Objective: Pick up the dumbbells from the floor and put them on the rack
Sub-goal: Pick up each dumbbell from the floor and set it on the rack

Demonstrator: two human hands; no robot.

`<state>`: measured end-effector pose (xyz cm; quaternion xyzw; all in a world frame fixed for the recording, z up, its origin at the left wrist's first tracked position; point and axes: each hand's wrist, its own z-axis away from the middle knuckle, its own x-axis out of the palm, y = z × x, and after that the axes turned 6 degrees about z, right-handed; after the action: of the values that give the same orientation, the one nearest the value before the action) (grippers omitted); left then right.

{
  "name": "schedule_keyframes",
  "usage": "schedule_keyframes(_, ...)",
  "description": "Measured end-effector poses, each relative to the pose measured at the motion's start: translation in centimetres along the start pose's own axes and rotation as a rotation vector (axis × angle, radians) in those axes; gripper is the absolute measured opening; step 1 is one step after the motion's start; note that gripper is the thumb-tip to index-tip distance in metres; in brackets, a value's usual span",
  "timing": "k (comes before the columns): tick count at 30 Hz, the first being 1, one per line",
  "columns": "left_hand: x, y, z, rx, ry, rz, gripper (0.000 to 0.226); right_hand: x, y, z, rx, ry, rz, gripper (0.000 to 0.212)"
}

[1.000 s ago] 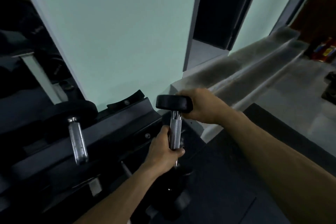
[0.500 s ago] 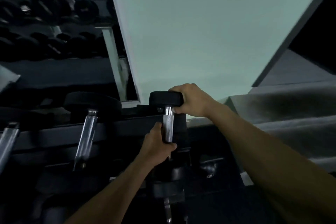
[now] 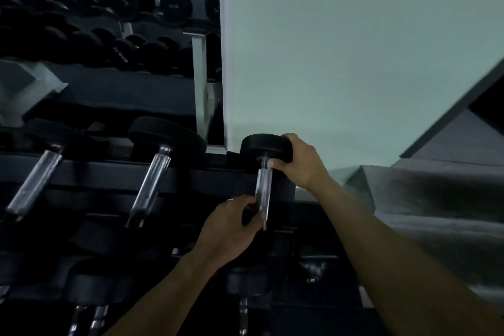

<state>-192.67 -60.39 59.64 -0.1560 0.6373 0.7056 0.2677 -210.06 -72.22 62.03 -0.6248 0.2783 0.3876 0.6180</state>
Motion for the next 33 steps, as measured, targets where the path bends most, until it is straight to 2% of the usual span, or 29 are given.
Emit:
schedule_keyframes(3, -0.4, -0.8, 1.7, 0.07, -0.068, -0.03, 0.048, 0.1, -0.4, 1.4, 0.043, 0.026, -0.071, 0.069)
schedule_keyframes(6, -0.7, -2.1, 2.8, 0.123, -0.154, -0.15, 0.062, 0.0, -0.7, 2.0, 0.034, 0.058, -0.055, 0.059)
schedule_keyframes(9, -0.7, -3.1, 2.9, 0.188, -0.115, -0.184, 0.059, -0.2, -1.1, 1.9, 0.009, 0.067, 0.001, 0.052)
schedule_keyframes(21, 0.0, -4.2, 2.8, 0.241, 0.008, -0.098, 0.047, -0.5, -1.0, 1.5, -0.072, 0.119, 0.108, 0.029)
schedule_keyframes(27, 1.0, -4.0, 3.4, 0.235, 0.041, -0.093, 0.044, -0.6, -1.1, 1.3, -0.091, 0.091, 0.114, 0.029)
schedule_keyframes(33, 0.6, -4.2, 3.4, 0.195, 0.006, -0.052, 0.047, -0.5, -2.1, 1.4, -0.033, 0.074, 0.134, 0.047)
